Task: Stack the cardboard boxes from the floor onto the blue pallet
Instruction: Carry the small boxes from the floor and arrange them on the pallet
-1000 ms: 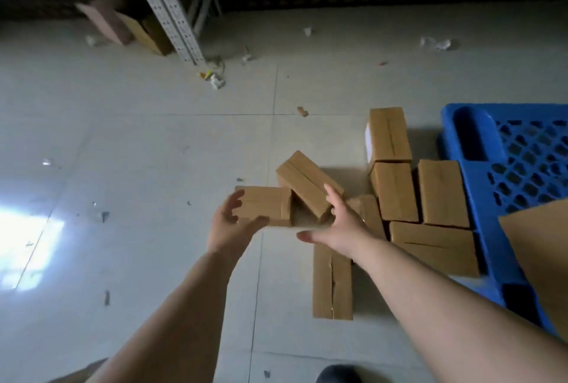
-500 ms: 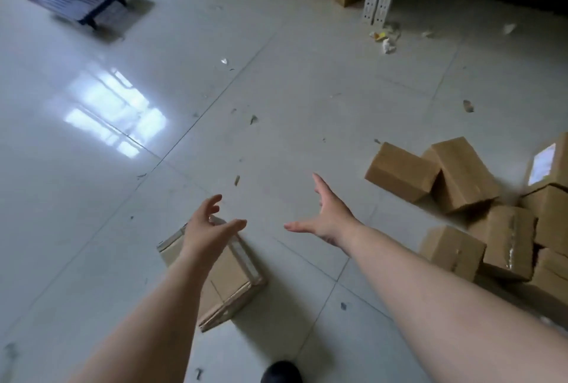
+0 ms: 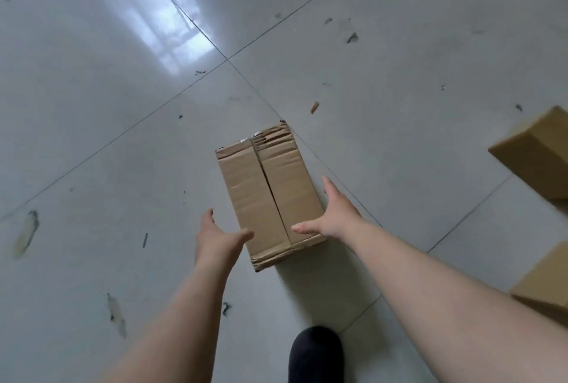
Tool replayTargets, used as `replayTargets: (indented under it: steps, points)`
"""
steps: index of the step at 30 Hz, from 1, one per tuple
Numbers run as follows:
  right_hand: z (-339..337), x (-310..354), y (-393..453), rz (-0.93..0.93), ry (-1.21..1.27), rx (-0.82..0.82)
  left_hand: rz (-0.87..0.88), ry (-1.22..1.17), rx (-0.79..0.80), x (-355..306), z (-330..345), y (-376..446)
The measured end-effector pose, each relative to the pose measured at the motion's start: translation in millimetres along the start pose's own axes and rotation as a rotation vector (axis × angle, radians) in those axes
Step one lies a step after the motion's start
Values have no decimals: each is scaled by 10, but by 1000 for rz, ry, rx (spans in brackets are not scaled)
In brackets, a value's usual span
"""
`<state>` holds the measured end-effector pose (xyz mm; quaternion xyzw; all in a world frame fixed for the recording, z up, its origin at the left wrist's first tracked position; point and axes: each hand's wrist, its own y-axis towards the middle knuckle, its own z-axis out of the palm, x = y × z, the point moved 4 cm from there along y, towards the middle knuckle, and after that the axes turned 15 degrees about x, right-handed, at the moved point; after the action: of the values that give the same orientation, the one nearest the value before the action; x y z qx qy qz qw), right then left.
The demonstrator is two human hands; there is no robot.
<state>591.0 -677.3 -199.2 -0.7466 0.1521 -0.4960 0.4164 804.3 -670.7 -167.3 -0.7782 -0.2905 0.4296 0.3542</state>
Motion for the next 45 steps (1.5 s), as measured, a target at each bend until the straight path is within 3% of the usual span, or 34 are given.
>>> replayTargets:
  steps: [3, 7, 10, 17, 23, 28, 34, 41, 45]
  points:
    - [125, -190, 140, 65, -66, -1, -88, -46, 51, 194, 222, 142]
    - [222, -286, 199, 77, -55, -13, -70, -158, 140, 153, 497, 190]
    - [169, -311, 144, 64, 88, -64, 27, -263, 151, 55, 572, 153]
    - [-100, -367, -299, 92, 522, -158, 221, -136, 233, -457, 644, -226]
    - [-714, 44, -1173, 35, 560, -260, 341, -74, 289, -1247, 654, -975]
    - [-1605, 789, -2490, -63, 546, -401, 503, -60, 362, -2422, 586, -2182]
    - [-2431, 1466, -4718, -151, 591, -675, 698, -28, 474, -3603, 695, -4196]
    - [-2779, 1815, -7625, -141, 573, -1019, 791, 153, 748, -4362, 927, -6756]
    - [-2847, 1797, -8625, -113, 596, -1183, 888, 263, 820, -4630, 1197, -7634]
